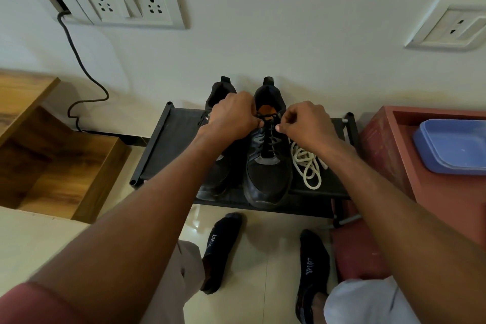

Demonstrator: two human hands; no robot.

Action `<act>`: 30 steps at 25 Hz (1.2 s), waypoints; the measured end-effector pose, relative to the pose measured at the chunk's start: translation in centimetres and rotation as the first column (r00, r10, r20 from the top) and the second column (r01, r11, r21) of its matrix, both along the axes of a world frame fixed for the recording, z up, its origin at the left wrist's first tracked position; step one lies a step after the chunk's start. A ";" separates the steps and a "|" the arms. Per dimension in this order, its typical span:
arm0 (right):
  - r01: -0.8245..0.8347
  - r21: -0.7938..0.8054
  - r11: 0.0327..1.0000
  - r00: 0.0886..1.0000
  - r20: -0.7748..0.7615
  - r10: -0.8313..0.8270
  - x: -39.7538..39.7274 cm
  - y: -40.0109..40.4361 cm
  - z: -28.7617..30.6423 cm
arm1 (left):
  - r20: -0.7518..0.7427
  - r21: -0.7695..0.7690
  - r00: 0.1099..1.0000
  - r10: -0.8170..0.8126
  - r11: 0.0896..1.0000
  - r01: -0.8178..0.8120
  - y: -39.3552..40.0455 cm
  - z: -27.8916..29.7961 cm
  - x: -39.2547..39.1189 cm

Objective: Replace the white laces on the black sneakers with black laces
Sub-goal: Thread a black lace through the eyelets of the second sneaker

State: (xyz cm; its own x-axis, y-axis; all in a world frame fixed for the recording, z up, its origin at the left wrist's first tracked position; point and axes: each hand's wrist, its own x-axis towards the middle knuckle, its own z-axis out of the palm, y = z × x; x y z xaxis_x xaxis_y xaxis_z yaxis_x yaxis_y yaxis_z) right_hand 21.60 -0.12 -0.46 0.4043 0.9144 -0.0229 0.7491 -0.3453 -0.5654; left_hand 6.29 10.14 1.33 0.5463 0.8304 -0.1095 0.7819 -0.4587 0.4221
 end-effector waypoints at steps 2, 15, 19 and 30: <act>0.016 -0.001 1.000 1.000 0.005 -0.016 0.3 0.1 0.0 | 0.034 -0.009 0.999 0.015 1.000 -0.015 0.1 0.0 -0.1; 0.217 -0.079 0.973 0.976 0.016 -0.216 2.1 0.4 0.1 | -0.027 0.000 0.990 0.140 0.990 -0.140 0.6 0.8 -0.5; 0.234 -0.111 0.966 0.823 -0.506 -0.258 2.2 0.5 1.9 | 0.117 -0.193 0.977 0.179 0.969 -0.155 1.7 1.4 -1.0; 0.265 0.141 0.954 0.439 -0.898 0.010 0.0 1.0 4.4 | 0.719 -0.541 0.601 0.349 0.824 0.168 0.2 3.5 1.1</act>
